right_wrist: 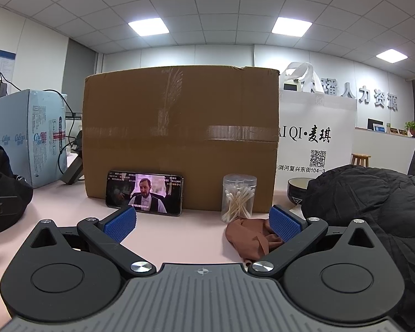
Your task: Fold clothes
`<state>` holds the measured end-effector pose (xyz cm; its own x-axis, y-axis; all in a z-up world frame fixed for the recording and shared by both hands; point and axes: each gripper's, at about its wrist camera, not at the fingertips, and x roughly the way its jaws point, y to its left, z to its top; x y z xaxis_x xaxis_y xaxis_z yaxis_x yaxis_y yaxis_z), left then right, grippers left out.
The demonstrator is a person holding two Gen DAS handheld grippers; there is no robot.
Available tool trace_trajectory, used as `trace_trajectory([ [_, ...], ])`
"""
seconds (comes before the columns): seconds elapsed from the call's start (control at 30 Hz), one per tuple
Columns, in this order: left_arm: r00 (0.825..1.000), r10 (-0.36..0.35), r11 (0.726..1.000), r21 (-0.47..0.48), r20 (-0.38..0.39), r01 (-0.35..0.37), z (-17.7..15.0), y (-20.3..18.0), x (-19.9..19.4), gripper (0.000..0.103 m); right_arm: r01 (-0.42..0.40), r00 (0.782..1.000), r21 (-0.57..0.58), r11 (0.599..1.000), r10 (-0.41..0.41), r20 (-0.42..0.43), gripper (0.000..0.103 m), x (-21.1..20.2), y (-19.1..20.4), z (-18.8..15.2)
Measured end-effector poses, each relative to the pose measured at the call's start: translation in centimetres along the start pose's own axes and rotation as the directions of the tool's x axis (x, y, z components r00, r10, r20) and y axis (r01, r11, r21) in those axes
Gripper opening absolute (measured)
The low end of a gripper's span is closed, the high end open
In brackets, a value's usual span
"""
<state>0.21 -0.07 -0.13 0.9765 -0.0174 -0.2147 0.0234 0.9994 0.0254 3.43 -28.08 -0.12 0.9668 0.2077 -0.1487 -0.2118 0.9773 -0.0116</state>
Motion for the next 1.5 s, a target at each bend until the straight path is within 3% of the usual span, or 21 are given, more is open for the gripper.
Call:
trace_trajectory([
  [1.5, 1.000, -0.011, 1.000, 0.001, -0.018, 0.011, 0.09, -0.06, 0.24, 0.103, -0.018, 1.000, -0.010, 1.000, 0.018, -0.015, 0.103, 0.07, 0.37, -0.23],
])
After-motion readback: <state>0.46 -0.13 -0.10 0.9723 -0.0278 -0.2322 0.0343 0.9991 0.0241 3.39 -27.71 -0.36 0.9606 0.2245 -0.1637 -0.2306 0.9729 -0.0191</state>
